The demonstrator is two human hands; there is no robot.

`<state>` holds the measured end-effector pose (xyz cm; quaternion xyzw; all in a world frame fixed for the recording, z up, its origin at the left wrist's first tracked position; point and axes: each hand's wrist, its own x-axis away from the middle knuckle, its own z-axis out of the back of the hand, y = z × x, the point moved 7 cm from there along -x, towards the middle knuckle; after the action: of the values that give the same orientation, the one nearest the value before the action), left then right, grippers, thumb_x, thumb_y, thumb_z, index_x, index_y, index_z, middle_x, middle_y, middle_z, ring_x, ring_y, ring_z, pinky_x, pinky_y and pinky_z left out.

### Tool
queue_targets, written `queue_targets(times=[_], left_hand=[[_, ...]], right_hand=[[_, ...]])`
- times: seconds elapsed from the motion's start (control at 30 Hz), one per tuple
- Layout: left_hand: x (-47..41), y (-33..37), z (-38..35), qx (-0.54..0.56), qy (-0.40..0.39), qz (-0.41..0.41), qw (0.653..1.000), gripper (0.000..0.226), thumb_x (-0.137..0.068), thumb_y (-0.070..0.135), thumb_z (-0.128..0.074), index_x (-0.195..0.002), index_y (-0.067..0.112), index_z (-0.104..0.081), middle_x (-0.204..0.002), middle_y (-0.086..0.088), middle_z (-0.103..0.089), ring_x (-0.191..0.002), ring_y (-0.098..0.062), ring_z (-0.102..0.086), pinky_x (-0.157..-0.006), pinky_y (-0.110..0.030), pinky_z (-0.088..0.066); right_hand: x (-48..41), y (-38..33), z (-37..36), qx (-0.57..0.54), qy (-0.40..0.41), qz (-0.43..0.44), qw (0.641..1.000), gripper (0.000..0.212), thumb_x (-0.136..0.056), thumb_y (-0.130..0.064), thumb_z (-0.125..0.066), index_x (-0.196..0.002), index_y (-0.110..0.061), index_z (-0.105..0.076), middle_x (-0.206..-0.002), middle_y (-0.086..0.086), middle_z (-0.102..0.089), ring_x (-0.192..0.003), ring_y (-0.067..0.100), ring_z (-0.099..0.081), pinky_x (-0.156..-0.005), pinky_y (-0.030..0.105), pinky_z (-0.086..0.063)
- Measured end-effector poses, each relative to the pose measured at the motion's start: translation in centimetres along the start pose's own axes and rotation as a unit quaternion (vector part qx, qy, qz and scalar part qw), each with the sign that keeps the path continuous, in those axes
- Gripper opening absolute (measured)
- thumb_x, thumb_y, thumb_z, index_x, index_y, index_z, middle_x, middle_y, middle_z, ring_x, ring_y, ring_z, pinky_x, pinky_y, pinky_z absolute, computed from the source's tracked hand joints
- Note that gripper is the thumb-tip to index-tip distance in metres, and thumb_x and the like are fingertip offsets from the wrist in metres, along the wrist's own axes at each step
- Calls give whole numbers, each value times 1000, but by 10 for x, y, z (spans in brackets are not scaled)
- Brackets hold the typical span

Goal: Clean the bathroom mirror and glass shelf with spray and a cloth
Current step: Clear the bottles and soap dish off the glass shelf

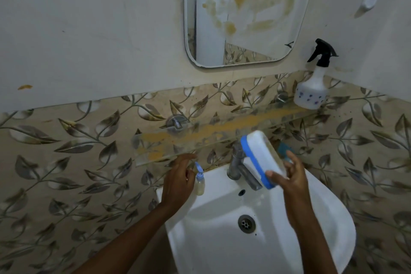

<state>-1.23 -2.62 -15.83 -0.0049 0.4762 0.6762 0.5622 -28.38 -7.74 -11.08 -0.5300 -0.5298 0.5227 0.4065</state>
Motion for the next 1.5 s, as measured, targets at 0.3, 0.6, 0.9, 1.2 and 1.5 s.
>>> queue_targets(times=[0.3, 0.6, 0.9, 1.2, 1.5], left_hand=[[6, -8, 1, -17, -25, -21, 999, 39, -77, -6, -47, -103, 20, -60, -116, 5, -58, -72, -5, -51, -63, -2, -32], [9, -5, 13, 9, -13, -33, 999, 44, -74, -7, -46, -100, 25, -61, -111, 34, -47, -84, 5, -51, -71, 3, -33], [3, 5, 8, 39, -61, -31, 997, 35, -75, 4, -44, -97, 26, -61, -106, 15, -59, -73, 10, -49, -66, -13, -42], [13, 85, 11, 169, -249, -62, 952, 18, -82, 34, -44, -90, 36, -60, -80, 16, -69, -54, -5, -59, -59, -34, -53], [-80, 191, 55, 224, -169, -150, 948, 14, -87, 23, -49, -91, 25, -62, -77, 3, -70, -54, -12, -60, -53, -27, -51]], right_hand=[[-9, 125, -50, 219, 76, -63, 971, 84, -53, -22, -89, -124, -11, -47, -122, 12, -49, -116, 32, -46, -92, 38, -50], [-30, 150, -91, 430, 102, -26, 897, 81, -55, -32, -84, -124, -8, -46, -118, 13, -50, -113, 30, -45, -95, 41, -46], [-30, 167, -89, 466, 52, -55, 881, 91, -63, -45, -79, -137, -14, -37, -134, 16, -40, -119, 35, -41, -97, 42, -40], [-21, 87, -61, 360, -61, -58, 929, 10, -77, -2, -66, -74, -8, -60, -82, 10, -59, -78, 17, -57, -63, 11, -38], [-108, -78, 6, 291, 52, 42, 954, 18, -82, -2, -52, -64, -2, -53, -64, 23, -51, -61, 20, -47, -55, 26, -36]])
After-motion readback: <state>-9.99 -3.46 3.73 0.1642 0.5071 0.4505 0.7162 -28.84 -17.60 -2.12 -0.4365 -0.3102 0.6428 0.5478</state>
